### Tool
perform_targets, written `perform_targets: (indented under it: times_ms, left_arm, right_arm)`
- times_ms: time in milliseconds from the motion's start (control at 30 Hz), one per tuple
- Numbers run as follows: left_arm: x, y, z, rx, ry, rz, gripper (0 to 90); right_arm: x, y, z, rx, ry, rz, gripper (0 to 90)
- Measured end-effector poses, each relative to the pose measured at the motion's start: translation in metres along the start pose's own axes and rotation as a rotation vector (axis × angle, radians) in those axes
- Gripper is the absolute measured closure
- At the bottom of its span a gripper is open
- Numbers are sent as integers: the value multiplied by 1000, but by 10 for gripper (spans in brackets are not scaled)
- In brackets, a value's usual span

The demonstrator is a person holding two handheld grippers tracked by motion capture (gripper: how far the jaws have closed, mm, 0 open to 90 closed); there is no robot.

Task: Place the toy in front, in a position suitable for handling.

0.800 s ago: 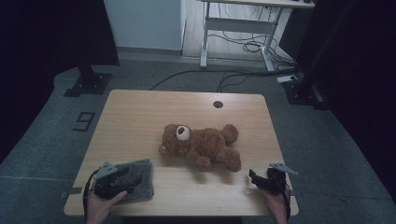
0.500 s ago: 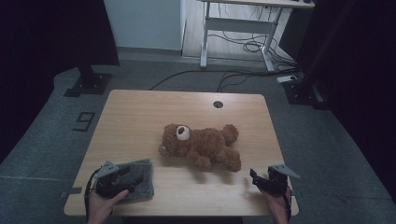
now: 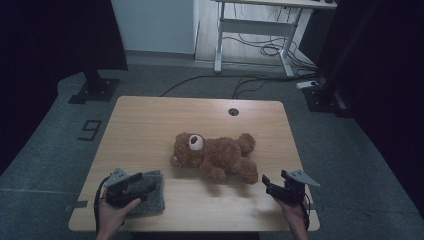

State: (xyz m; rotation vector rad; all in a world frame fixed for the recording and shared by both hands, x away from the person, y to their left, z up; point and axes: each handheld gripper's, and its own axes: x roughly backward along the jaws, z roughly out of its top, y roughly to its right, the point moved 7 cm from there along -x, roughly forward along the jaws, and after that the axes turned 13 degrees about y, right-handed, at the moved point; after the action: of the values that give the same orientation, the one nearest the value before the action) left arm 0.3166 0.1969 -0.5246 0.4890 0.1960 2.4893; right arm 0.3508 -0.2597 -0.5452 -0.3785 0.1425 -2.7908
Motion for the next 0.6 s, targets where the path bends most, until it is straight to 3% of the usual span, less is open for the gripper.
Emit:
perform_targets:
  times_ms: [200, 333, 367, 533, 600]
  left_arm:
    - [-20, 8, 9, -16, 2, -15, 265]
    - [-41, 17, 18, -66, -12, -38, 263]
    - [-41, 17, 18, -66, -12, -38, 262]
    - [-76, 11, 26, -82, -42, -47, 247]
    - [-90, 9, 25, -71, -63, -59, 238]
  right_arm:
    - [-9, -14, 17, 3, 25, 36, 161]
    - [-17, -27, 27, -2, 34, 70, 153]
    - [-17, -27, 27, -2, 34, 70, 153]
    - [-32, -46, 27, 5, 1, 113, 141]
    - [-38, -53, 26, 15, -8, 127, 141]
